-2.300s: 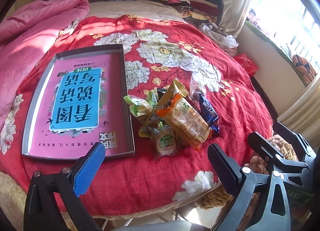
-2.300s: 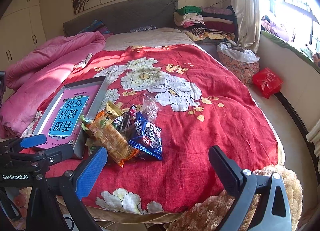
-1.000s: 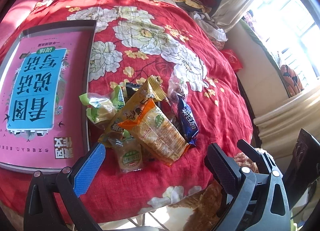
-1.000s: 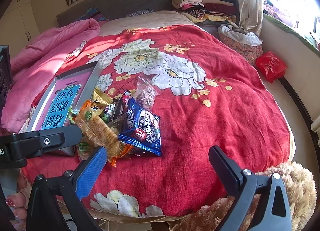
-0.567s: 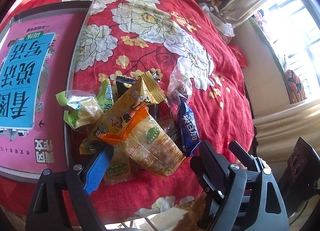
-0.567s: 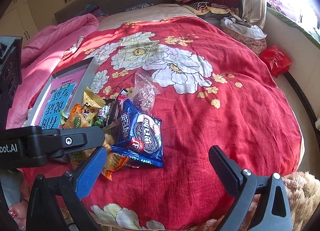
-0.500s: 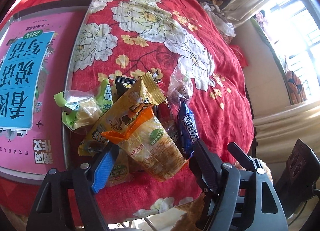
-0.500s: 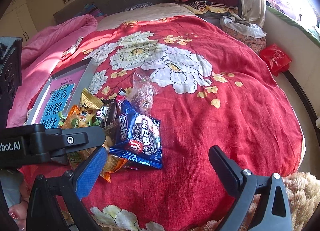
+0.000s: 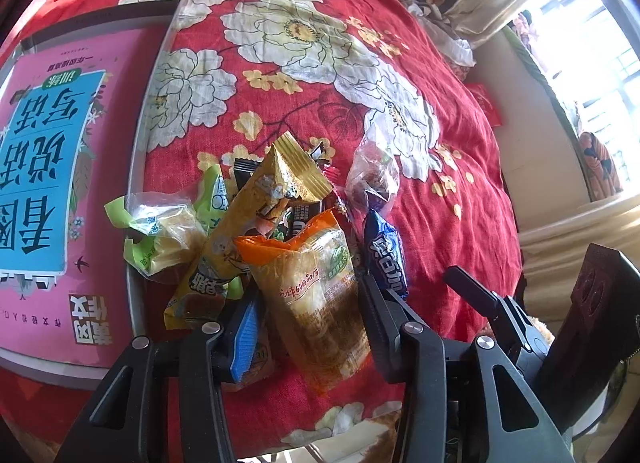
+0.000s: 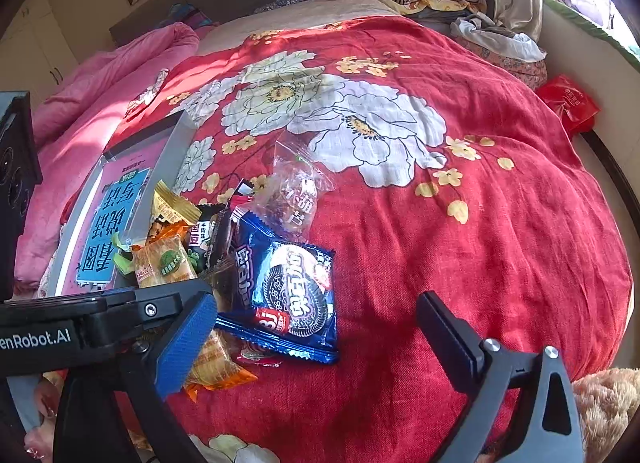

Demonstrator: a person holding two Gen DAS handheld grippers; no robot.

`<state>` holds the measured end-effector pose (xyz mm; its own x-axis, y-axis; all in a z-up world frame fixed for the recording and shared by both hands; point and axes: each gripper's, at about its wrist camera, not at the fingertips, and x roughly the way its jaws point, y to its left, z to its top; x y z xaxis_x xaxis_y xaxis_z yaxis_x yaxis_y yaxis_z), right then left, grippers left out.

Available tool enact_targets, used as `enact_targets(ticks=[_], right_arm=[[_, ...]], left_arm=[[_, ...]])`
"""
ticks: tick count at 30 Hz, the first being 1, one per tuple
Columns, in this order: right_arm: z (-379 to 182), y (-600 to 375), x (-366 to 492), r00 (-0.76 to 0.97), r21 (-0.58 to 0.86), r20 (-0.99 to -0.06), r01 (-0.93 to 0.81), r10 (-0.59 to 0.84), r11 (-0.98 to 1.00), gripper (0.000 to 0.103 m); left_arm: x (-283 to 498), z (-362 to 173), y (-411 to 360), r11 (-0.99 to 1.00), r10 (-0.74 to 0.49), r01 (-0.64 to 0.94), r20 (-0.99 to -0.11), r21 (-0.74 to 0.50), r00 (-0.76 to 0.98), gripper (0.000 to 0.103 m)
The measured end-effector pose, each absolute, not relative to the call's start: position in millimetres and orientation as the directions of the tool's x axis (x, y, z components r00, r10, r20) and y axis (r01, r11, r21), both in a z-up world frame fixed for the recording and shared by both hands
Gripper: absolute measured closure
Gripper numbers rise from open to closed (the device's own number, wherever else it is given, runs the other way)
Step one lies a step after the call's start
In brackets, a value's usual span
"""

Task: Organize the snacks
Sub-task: 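Grasp the orange-topped wafer bag with the left tool while the right tool grasps the blue Oreo pack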

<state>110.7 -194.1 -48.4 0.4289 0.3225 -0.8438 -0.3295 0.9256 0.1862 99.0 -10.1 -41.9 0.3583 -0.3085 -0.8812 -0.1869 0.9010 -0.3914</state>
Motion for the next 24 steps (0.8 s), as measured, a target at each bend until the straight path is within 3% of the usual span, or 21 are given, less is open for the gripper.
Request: enact_targets(ticks=[6, 10, 15, 17, 24], right_arm=[[-65, -188, 122, 0.350, 0.228, -0.870, -0.339, 0.347, 0.913, 0.020], [-65, -181, 122, 0.349, 0.212, -0.869, -0.379, 0.352, 0.900, 0.037], [-61, -184, 119, 0.367, 0.209, -0.857, -0.393, 0.361, 0.896, 0.041], [-57, -187, 119, 0.385, 0.210, -0.848, -0.387, 0.364, 0.898, 0.050], [-51, -192, 120, 0.415, 0.189, -0.840, -0.381, 0.350, 0.905, 0.052]], left_arm=[[101, -41, -14, 0.915, -0.303, -0.151, -0.883, -0.375, 0.360, 0.061], [104, -43, -15, 0.920, -0.300, -0.138, -0.884, -0.368, 0.358, 0.066], [103, -44, -13, 0.918, -0.307, -0.131, -0.880, -0.374, 0.361, 0.069], [103, -44, -12, 0.920, -0.305, -0.128, -0.880, -0.371, 0.364, 0.075], [103, -43, -7, 0.912, -0.319, -0.126, -0.869, -0.389, 0.377, 0.080]])
